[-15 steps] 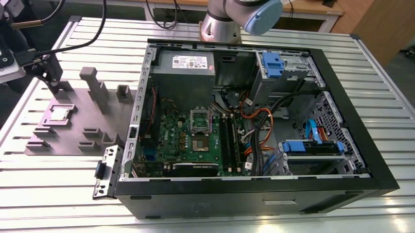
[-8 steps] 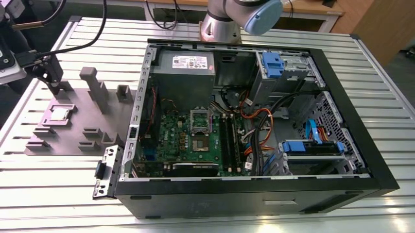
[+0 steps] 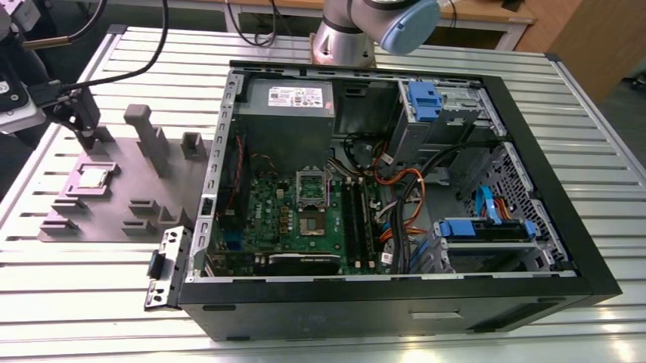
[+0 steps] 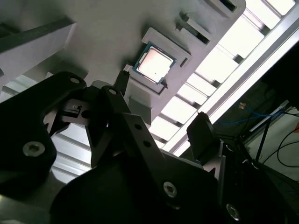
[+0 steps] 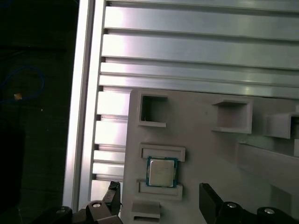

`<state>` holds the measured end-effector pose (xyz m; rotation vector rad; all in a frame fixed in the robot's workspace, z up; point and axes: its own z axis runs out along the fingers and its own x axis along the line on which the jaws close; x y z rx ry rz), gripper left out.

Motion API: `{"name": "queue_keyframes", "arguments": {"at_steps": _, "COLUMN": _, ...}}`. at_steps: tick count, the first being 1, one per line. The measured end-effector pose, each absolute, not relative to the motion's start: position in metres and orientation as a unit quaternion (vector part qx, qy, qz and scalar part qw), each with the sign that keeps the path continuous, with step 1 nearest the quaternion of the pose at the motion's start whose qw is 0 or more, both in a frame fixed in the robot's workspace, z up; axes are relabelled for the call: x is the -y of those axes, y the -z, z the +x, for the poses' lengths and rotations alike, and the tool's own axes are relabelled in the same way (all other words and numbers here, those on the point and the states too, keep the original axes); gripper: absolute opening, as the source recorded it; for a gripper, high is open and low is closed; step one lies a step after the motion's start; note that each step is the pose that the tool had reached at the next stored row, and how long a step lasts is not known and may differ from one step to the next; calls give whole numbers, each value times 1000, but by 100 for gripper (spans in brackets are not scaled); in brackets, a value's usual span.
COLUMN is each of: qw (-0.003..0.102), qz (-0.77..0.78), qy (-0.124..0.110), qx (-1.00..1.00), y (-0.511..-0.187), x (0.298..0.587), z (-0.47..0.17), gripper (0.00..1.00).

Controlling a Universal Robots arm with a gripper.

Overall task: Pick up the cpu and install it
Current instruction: 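Pick up the cpu and move it towards the insertion slot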

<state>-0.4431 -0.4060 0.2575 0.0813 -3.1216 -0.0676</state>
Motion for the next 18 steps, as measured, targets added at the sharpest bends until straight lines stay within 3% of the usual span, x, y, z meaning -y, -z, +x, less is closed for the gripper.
{"name": "queue_keyframes", "arguments": {"at_steps": 18, "qw": 9, "qz": 25, "qy": 22, "qx": 999, "y": -225, "x": 408, "z": -439, "gripper": 76}}
